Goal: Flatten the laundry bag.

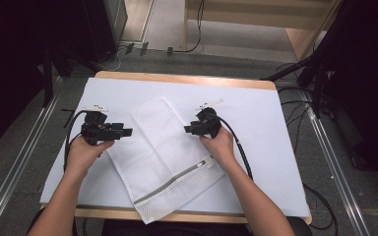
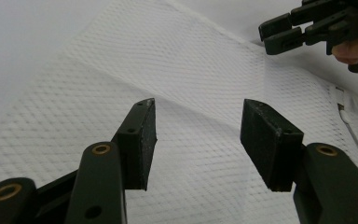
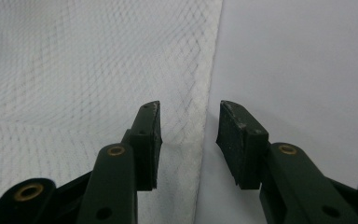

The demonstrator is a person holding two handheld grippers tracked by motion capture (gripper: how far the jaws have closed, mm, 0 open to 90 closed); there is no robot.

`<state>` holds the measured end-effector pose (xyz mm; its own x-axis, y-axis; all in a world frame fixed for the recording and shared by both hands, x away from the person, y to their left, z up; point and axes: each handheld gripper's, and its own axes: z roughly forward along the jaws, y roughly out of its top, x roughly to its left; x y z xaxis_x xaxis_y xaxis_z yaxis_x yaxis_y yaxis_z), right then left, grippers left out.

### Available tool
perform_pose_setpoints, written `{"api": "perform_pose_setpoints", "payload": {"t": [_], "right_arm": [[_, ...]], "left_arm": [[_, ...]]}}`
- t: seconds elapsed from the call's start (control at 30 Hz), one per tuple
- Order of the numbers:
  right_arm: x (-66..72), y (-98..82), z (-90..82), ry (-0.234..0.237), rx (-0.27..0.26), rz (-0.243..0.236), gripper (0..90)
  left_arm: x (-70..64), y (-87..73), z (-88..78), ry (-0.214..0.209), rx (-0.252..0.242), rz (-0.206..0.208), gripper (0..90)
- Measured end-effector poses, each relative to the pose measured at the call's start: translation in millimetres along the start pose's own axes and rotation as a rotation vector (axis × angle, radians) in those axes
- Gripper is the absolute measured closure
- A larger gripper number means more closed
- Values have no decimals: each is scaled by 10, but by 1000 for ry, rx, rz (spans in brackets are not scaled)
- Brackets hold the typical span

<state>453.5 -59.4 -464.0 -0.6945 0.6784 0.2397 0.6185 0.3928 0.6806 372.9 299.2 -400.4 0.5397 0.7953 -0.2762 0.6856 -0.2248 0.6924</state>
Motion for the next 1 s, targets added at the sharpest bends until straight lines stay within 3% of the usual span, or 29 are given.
{"api": "perform_pose_setpoints", "payload": {"t": [0.3,0.43,0.53,0.63,0.73,1.0], "right_arm": [[91,-33,62,-25,24,-38,691],[141,-46,67,-62,25,-65,793],[129,-40,65,-47,36,-76,896],[108,-29,65,-36,42,-69,900],[76,-25,48,-56,41,-47,900],[-188,-66,-143,-127,40,16,900]], "left_arm": [[83,-18,-23,14,-9,-29,462],[105,-29,-13,20,-3,-33,463],[122,-39,-7,25,-2,-40,464],[136,-43,-9,28,-3,-44,465],[146,-46,-5,29,-5,-47,465],[172,-43,44,35,1,-53,466]]}}
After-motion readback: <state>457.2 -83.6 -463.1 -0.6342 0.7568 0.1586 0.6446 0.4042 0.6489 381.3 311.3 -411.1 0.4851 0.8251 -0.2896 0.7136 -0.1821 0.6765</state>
